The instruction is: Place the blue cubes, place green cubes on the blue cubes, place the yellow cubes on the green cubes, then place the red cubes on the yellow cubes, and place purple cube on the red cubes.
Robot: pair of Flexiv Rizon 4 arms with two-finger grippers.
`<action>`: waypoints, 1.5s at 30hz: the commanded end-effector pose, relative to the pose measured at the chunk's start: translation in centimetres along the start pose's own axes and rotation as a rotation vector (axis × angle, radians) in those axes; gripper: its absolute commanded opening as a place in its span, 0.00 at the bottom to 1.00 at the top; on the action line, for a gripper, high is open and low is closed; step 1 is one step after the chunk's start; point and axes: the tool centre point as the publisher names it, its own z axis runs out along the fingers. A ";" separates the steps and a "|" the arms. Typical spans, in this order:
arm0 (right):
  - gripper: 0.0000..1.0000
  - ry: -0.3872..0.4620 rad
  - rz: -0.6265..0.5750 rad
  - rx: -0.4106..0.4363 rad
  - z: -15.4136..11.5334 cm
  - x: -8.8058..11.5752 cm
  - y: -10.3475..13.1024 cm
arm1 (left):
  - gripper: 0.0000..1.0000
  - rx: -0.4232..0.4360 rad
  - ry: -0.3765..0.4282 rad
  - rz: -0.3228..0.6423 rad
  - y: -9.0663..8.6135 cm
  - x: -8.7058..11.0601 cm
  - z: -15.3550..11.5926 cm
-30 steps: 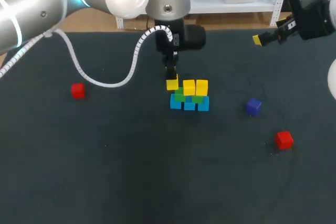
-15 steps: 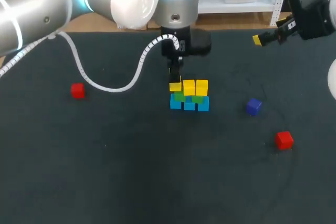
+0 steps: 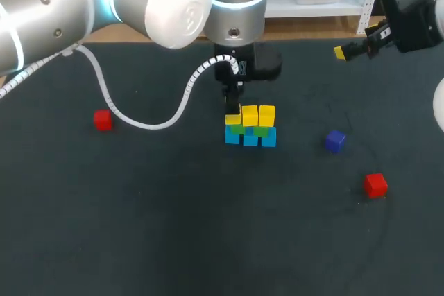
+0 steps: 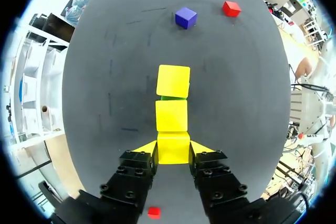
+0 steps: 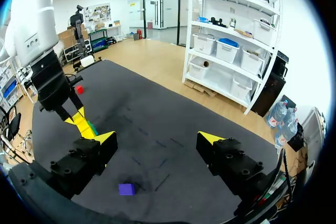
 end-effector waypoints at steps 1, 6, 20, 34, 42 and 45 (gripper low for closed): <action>1.00 0.001 0.000 0.003 0.0 0.0 0.1 | 0.00 0.001 -0.004 -0.001 0.0 0.0 0.0; 1.00 0.001 0.000 0.003 0.0 0.0 0.1 | 0.00 0.003 -0.010 0.002 0.0 -0.2 0.1; 1.00 0.001 0.000 0.003 0.0 0.0 0.1 | 0.00 0.005 -0.009 0.006 0.0 -0.3 0.2; 1.00 0.001 0.000 0.003 0.0 0.0 0.1 | 0.00 -0.003 -0.005 0.004 0.1 -0.4 0.5; 1.00 0.001 0.000 0.003 0.0 0.0 0.1 | 0.00 -0.003 -0.001 0.003 0.1 -0.4 0.7; 1.00 0.001 0.000 0.003 0.0 0.0 0.1 | 0.00 -0.001 -0.002 0.002 0.1 -0.4 0.7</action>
